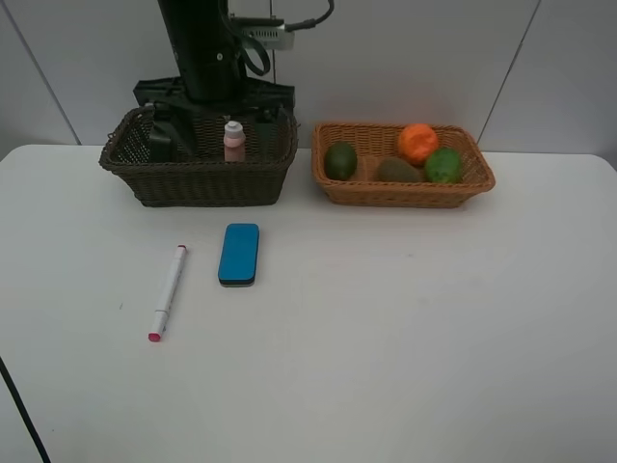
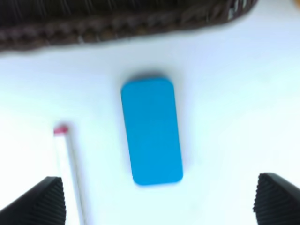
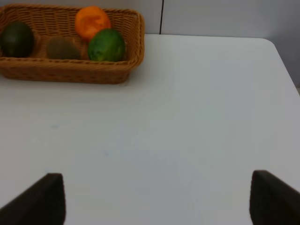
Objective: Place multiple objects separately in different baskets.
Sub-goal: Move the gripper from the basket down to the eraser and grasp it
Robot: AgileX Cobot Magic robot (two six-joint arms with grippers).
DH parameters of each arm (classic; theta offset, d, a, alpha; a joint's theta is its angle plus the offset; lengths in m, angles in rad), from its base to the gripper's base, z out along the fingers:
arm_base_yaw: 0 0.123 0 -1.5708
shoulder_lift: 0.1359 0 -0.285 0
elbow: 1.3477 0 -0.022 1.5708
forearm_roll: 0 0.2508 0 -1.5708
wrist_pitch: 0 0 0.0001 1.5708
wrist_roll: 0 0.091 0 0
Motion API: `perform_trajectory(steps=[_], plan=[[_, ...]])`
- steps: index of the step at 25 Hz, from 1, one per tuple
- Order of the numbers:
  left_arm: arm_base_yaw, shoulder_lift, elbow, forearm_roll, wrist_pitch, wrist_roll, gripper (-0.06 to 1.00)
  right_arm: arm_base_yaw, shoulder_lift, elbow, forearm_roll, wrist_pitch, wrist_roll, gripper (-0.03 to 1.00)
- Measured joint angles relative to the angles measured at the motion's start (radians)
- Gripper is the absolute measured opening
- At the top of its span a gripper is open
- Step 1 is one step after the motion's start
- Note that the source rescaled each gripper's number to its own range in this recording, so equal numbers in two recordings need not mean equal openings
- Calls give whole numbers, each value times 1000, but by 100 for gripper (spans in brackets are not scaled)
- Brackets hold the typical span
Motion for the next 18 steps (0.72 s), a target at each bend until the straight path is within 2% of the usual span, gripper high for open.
perform_trajectory(steps=[8, 12, 18], plan=[[-2, -38, 210, -10, -12, -9, 100, 0, 0, 0, 0, 0, 0, 100], [-2, -59, 319, -54, -126, -21, 100, 0, 0, 0, 0, 0, 0, 100], [-2, -57, 441, -72, -336, -38, 100, 0, 0, 0, 0, 0, 0, 100]])
